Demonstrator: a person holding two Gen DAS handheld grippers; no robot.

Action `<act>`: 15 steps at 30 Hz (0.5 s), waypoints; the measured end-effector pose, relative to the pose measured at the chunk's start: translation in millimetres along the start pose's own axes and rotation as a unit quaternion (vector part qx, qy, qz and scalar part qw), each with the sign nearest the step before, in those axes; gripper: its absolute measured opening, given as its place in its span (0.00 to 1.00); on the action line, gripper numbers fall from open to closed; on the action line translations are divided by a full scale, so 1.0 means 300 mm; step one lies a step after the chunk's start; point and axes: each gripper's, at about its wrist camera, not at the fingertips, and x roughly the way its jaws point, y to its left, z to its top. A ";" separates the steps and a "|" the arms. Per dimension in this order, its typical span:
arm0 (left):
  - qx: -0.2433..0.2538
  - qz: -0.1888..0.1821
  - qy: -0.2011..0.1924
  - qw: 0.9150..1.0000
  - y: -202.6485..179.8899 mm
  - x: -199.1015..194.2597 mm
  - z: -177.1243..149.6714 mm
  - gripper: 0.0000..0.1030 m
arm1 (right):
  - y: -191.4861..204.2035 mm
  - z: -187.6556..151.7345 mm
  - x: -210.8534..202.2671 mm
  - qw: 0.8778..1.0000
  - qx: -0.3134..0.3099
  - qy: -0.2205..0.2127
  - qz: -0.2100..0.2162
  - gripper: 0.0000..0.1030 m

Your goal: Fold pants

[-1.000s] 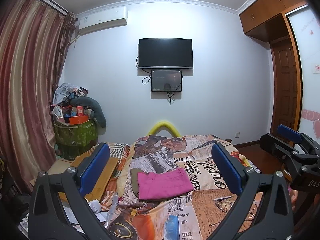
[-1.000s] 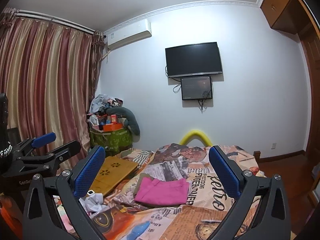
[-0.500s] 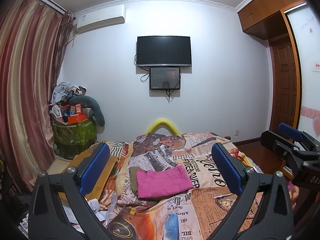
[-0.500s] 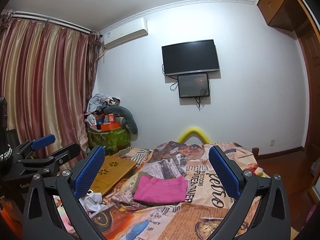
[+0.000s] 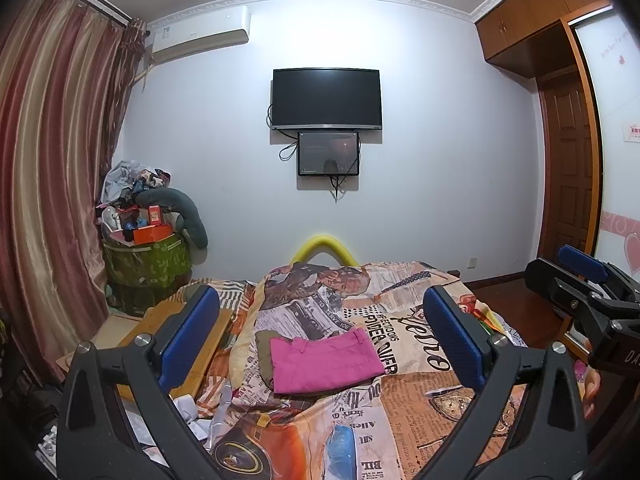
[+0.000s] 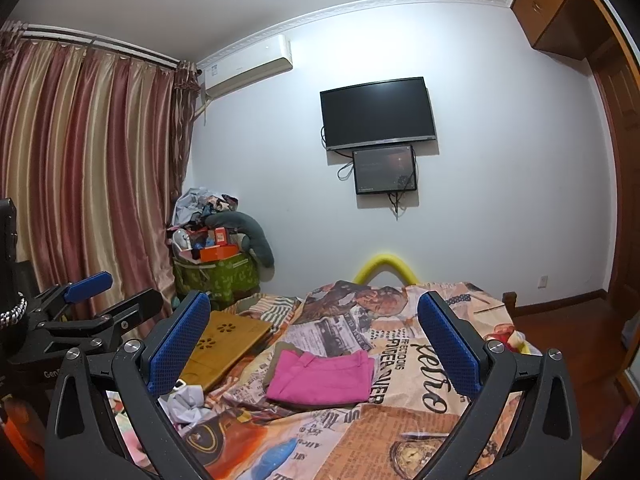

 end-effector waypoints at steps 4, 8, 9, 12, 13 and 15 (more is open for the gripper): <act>0.000 -0.001 0.001 1.000 0.002 -0.002 0.000 1.00 | -0.002 0.001 -0.001 1.000 0.001 0.000 0.000 1.00; -0.001 -0.002 0.002 1.000 -0.002 -0.001 -0.006 1.00 | -0.003 0.003 -0.006 1.000 0.000 0.000 -0.001 1.00; -0.001 -0.002 0.003 1.000 -0.002 0.000 -0.007 1.00 | 0.000 0.001 -0.003 1.000 0.001 0.000 -0.001 1.00; -0.001 -0.003 0.004 1.000 -0.004 0.001 -0.011 1.00 | -0.001 0.000 -0.004 1.000 0.001 0.000 -0.001 1.00; -0.001 -0.003 0.004 1.000 -0.007 0.002 -0.009 1.00 | -0.001 0.000 -0.003 1.000 0.001 0.000 -0.001 1.00; -0.002 -0.003 0.004 1.000 -0.007 0.002 -0.009 1.00 | 0.000 0.000 -0.004 1.000 0.000 0.000 -0.002 1.00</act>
